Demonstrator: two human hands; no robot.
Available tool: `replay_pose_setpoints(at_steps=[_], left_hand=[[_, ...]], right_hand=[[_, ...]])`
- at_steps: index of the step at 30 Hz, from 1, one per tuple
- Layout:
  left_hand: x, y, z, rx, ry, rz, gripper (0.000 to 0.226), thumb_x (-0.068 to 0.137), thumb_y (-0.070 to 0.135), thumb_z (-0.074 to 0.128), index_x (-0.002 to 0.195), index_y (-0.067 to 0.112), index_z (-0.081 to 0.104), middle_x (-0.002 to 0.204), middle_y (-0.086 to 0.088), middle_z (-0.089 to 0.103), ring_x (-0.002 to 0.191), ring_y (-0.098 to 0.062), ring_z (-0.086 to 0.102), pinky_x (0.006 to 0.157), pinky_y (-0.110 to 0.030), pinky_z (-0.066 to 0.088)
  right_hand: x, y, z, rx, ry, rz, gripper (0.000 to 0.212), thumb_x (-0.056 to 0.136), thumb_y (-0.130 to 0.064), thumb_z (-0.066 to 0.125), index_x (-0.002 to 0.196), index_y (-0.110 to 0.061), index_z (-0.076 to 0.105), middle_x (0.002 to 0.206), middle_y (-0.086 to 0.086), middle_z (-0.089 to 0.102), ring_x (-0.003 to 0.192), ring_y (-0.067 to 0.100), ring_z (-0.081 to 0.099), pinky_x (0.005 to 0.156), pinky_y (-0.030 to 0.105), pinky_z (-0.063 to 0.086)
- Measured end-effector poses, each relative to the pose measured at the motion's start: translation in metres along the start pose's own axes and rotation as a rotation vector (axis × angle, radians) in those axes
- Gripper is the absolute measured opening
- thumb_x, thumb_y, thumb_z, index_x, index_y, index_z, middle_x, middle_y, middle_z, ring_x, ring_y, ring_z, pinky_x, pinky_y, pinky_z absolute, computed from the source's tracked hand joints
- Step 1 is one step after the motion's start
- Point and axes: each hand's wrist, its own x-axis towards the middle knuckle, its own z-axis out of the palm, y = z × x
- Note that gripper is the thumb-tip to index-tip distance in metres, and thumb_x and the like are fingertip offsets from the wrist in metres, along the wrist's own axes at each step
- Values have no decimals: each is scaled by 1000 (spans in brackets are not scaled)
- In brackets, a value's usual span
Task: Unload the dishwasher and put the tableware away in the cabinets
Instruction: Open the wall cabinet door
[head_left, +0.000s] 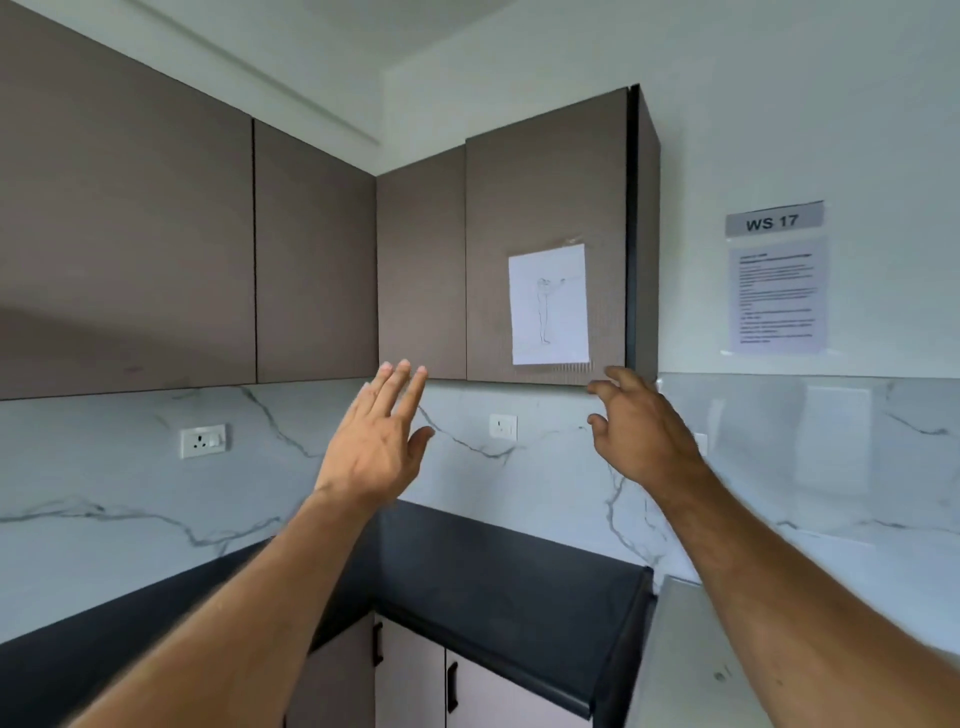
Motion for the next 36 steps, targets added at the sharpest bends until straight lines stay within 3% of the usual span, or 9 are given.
replay_pose_setpoints(at_steps=[6,15,23,28,36], left_hand=[[40,-89,37,-13,47,-5,68,102,43,37,158,17,7,164,-3,11,152,-19,-1,123,-33,3],[88,-206,116,-83,57,20,69,102,45,35,158,21,3,165,2,1,151,-13,-6,119,-26,-2],[112,-211,209,-264,17,25,69,102,36,42,158,21,4,165,3,4,151,-14,-1,122,-30,9],[139,-209,275,-249,29,130,69,101,28,42,158,20,5,165,3,7,151,-12,0,118,-24,0],[211,-220,355,-297,15,136,69,100,16,44,158,17,5,164,2,6,145,-1,-8,117,-21,-4]], right_hand=[[67,-55,49,-45,36,6,48,92,-14,56,139,-18,51,154,4,36,134,26,41,105,35,39],[165,-120,128,-69,43,69,60,85,-6,60,142,-19,47,156,5,30,135,28,39,106,37,39],[205,-104,189,-171,6,77,60,85,-5,60,142,-19,46,157,4,30,135,27,38,102,39,42],[243,-73,236,-181,15,94,62,83,-5,61,142,-17,46,157,7,30,135,29,38,101,40,42],[313,-21,303,-183,-8,94,68,80,-5,65,143,-16,44,157,9,28,136,31,37,103,42,41]])
